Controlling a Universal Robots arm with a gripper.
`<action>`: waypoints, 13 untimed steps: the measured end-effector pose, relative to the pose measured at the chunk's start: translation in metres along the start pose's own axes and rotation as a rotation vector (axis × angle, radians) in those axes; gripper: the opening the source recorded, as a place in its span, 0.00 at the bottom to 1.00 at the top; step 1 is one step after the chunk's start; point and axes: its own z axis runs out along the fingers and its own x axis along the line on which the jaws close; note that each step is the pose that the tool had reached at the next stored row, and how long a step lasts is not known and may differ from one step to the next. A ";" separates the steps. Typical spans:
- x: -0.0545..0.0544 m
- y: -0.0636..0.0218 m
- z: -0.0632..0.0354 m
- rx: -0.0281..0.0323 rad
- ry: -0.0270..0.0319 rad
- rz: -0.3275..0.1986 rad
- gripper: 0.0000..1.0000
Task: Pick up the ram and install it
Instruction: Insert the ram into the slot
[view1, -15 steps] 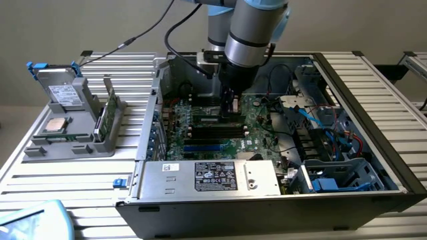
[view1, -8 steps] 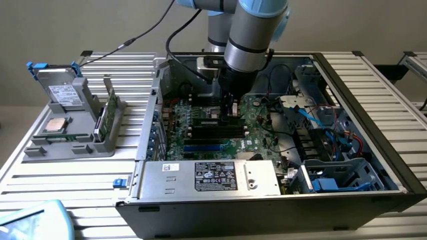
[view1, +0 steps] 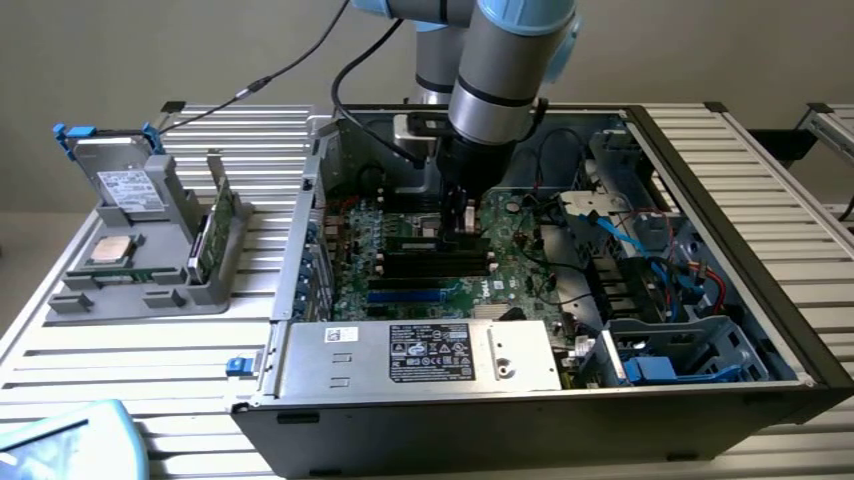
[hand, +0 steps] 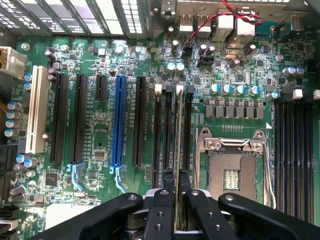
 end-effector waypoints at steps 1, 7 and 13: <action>0.001 0.0002 0.0000 0.0000 0.0002 0.000 0.14; 0.003 0.0009 -0.0007 -0.0002 0.0032 -0.002 0.14; 0.009 0.0017 -0.0008 -0.0004 0.0082 -0.005 0.14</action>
